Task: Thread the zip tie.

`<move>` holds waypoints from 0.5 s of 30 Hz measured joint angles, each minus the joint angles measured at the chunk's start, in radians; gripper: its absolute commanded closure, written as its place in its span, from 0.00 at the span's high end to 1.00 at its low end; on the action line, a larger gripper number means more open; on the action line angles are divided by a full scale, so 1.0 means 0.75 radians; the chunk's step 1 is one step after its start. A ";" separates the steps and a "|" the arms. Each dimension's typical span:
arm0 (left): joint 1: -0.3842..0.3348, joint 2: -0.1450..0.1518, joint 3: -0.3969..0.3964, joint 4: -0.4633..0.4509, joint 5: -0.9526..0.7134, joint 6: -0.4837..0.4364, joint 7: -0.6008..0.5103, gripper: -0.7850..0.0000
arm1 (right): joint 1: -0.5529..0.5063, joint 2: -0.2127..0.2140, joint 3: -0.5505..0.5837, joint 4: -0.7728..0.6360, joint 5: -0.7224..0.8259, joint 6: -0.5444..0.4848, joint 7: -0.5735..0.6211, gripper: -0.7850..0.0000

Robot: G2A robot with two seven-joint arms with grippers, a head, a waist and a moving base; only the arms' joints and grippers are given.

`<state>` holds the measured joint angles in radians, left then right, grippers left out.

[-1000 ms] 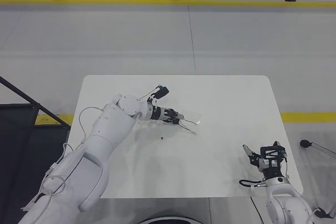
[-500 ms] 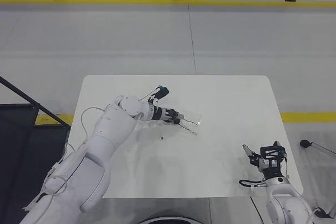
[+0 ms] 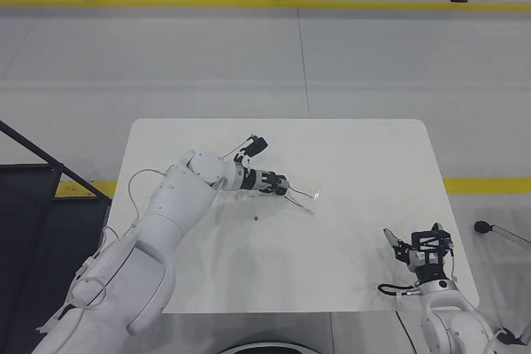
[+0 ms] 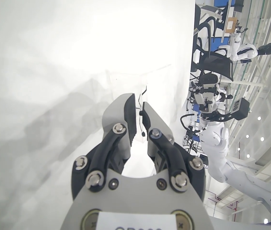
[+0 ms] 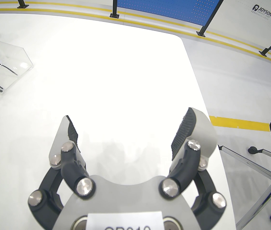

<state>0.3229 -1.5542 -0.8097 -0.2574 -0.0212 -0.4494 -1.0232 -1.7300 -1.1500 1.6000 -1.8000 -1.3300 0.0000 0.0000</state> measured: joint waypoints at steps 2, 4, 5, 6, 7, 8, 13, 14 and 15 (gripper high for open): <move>-0.001 0.000 -0.002 0.000 0.003 -0.003 0.000 0.00 | 0.000 0.000 0.000 0.000 0.000 0.000 0.000 1.00; -0.002 0.001 -0.005 0.000 0.005 -0.008 0.002 0.00 | 0.000 0.000 0.000 0.000 0.000 0.000 0.000 1.00; -0.003 0.002 -0.007 0.000 0.006 -0.010 0.003 0.00 | 0.000 0.000 0.000 0.000 0.000 0.000 0.000 1.00; -0.004 0.003 -0.009 0.001 0.006 -0.014 0.004 0.00 | 0.000 0.000 0.000 0.000 0.000 0.000 0.000 1.00; -0.004 0.005 -0.013 0.001 0.005 -0.020 0.010 0.00 | 0.000 0.000 0.000 0.000 0.000 0.000 0.000 1.00; -0.003 0.006 -0.015 0.002 0.005 -0.025 0.013 0.00 | 0.000 0.000 0.000 0.000 0.000 0.000 0.000 1.00; -0.001 0.011 -0.024 -0.004 0.007 -0.032 0.008 0.00 | 0.000 0.000 0.000 0.000 0.000 0.000 0.000 1.00; 0.000 0.012 -0.026 -0.005 0.006 -0.033 0.006 0.00 | 0.000 0.000 0.000 0.000 0.000 0.000 0.000 1.00; 0.001 0.013 -0.028 -0.007 0.005 -0.034 0.004 0.00 | 0.000 0.000 0.000 0.000 0.000 0.000 0.000 1.00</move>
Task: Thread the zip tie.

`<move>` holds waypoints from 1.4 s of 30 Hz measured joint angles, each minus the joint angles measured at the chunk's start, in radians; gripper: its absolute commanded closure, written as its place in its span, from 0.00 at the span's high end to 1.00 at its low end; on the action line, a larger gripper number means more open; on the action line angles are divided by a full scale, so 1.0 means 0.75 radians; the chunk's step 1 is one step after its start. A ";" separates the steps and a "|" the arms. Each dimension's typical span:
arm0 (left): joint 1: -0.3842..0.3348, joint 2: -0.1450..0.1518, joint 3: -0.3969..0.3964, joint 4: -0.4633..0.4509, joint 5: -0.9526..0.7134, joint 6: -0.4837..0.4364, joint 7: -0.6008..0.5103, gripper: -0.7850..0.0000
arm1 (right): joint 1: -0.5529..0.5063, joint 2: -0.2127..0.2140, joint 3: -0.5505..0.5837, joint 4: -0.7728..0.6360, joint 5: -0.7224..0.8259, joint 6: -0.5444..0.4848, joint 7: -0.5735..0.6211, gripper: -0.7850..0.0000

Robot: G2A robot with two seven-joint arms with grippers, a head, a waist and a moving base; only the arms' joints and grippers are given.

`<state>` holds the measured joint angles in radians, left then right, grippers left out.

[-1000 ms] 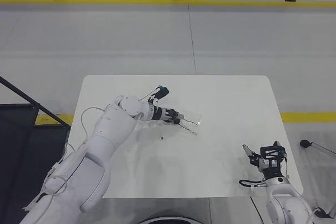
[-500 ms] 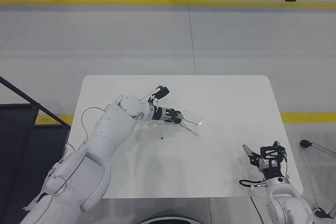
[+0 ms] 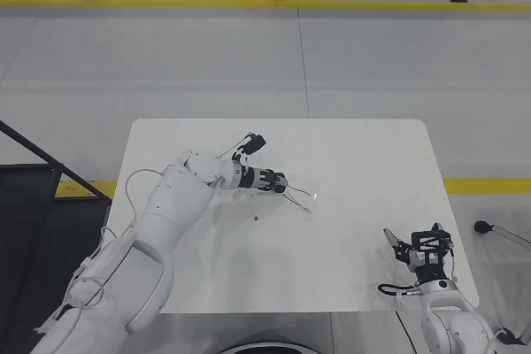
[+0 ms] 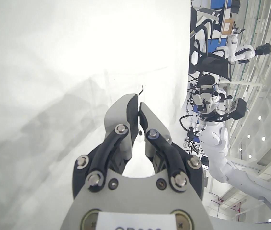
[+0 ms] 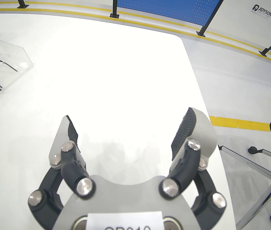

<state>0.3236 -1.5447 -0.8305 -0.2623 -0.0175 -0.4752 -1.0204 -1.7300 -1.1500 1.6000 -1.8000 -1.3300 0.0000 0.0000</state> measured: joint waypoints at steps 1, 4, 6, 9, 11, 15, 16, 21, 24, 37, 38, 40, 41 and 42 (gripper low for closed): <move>0.001 0.001 -0.002 -0.002 -0.001 -0.001 -0.003 0.00 | 0.000 0.000 0.000 0.000 0.000 0.000 0.000 1.00; 0.003 0.004 -0.007 -0.006 0.000 -0.002 -0.007 0.00 | 0.000 0.000 0.000 0.000 0.000 0.000 0.000 1.00; 0.004 0.006 -0.009 -0.009 0.002 -0.003 -0.007 0.00 | 0.000 0.000 0.000 0.000 0.000 0.000 0.000 1.00; 0.004 0.009 -0.015 -0.014 0.005 -0.012 -0.001 0.00 | 0.000 0.000 0.000 0.000 0.000 0.000 0.000 1.00; 0.002 0.014 -0.024 -0.017 0.000 -0.027 0.008 0.00 | 0.000 0.000 0.000 0.000 0.000 0.000 0.000 1.00; -0.008 0.029 -0.054 -0.024 -0.034 -0.067 -0.014 0.00 | 0.000 0.000 0.000 0.000 0.000 0.000 0.000 1.00; -0.011 0.035 -0.065 -0.029 -0.047 -0.084 -0.028 0.00 | 0.000 0.000 0.000 0.000 0.000 0.000 0.000 1.00; -0.012 0.062 -0.119 -0.064 -0.129 -0.166 -0.105 0.00 | 0.004 0.000 0.000 -0.002 0.009 -0.024 0.001 1.00; -0.003 0.081 -0.154 -0.102 -0.182 -0.221 -0.157 0.00 | 0.022 0.000 0.008 -0.020 0.058 -0.078 0.030 1.00; 0.159 0.176 -0.186 -0.541 -0.320 -0.199 -0.234 0.00 | 0.173 -0.024 -0.056 -0.114 0.524 -0.129 0.307 1.00; 0.168 0.182 -0.183 -0.562 -0.324 -0.199 -0.234 0.00 | 0.180 -0.026 -0.054 -0.120 0.564 -0.126 0.316 1.00; 0.186 0.196 -0.175 -0.601 -0.335 -0.200 -0.233 0.00 | 0.195 -0.030 -0.048 -0.134 0.665 -0.112 0.334 1.00; 0.192 0.201 -0.173 -0.614 -0.342 -0.200 -0.233 0.00 | 0.200 -0.032 -0.045 -0.140 0.706 -0.111 0.344 1.00; 0.197 0.207 -0.171 -0.623 -0.350 -0.199 -0.234 0.00 | 0.205 -0.032 -0.041 -0.145 0.747 -0.114 0.357 1.00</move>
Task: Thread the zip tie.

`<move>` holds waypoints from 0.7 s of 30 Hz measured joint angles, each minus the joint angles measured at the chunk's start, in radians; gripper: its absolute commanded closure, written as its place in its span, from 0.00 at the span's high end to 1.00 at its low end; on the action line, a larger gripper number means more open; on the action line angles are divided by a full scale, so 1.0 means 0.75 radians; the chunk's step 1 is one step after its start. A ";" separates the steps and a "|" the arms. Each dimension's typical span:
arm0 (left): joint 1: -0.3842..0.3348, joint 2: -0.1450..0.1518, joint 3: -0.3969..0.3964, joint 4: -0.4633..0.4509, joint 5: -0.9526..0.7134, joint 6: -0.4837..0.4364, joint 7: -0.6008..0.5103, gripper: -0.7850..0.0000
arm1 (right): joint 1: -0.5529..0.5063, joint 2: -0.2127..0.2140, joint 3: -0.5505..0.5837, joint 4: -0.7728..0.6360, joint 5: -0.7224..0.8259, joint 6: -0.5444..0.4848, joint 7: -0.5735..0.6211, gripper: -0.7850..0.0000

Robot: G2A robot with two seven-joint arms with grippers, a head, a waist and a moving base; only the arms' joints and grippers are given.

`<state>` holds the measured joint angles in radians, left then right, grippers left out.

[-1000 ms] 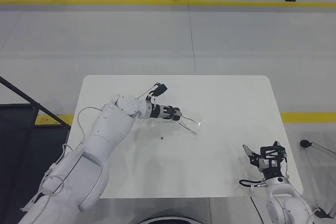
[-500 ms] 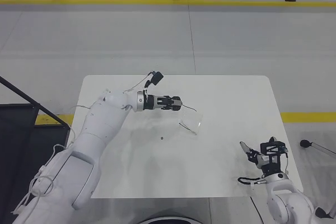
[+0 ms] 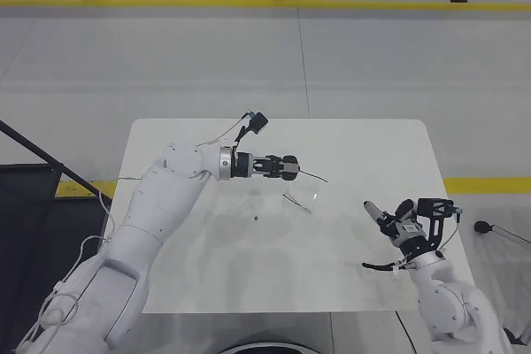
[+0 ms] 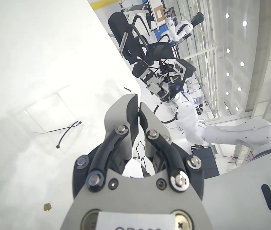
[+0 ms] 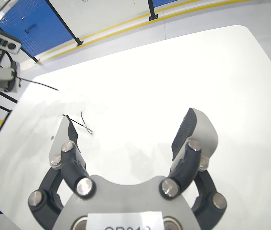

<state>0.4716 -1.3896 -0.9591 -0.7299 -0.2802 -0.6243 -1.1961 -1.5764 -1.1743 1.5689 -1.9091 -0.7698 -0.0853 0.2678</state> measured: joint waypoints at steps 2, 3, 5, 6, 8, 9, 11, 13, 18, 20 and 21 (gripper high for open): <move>0.005 0.010 0.001 -0.005 -0.010 0.005 -0.005 0.00 | 0.009 0.000 0.009 -0.006 0.063 -0.012 0.043 1.00; 0.005 0.011 0.001 -0.005 -0.010 0.006 -0.006 0.00 | 0.010 0.001 0.010 -0.007 0.070 -0.014 0.051 1.00; 0.004 0.010 0.001 -0.004 -0.009 0.006 -0.006 0.00 | 0.010 0.001 0.010 -0.006 0.068 -0.014 0.048 1.00; 0.004 0.010 0.001 -0.004 -0.009 0.006 -0.006 0.00 | 0.010 0.001 0.010 -0.006 0.067 -0.014 0.046 1.00; 0.004 0.010 0.001 -0.004 -0.009 0.006 -0.006 0.00 | 0.009 0.001 0.010 -0.006 0.067 -0.014 0.046 1.00; 0.004 0.010 0.001 -0.004 -0.009 0.006 -0.006 0.00 | 0.009 0.001 0.010 -0.006 0.067 -0.014 0.046 1.00; 0.004 0.010 0.001 -0.004 -0.009 0.006 -0.006 0.00 | 0.009 0.001 0.010 -0.006 0.066 -0.014 0.046 1.00; 0.004 0.010 0.001 -0.004 -0.009 0.006 -0.006 0.00 | 0.009 0.001 0.010 -0.006 0.066 -0.014 0.046 1.00; 0.004 0.010 0.001 -0.004 -0.009 0.006 -0.006 0.00 | 0.009 0.001 0.010 -0.006 0.066 -0.014 0.046 1.00; 0.004 0.010 0.001 -0.004 -0.009 0.006 -0.006 0.00 | 0.009 0.001 0.010 -0.006 0.066 -0.014 0.046 1.00; 0.004 0.010 0.001 -0.004 -0.009 0.006 -0.006 0.00 | 0.009 0.001 0.010 -0.006 0.066 -0.014 0.046 1.00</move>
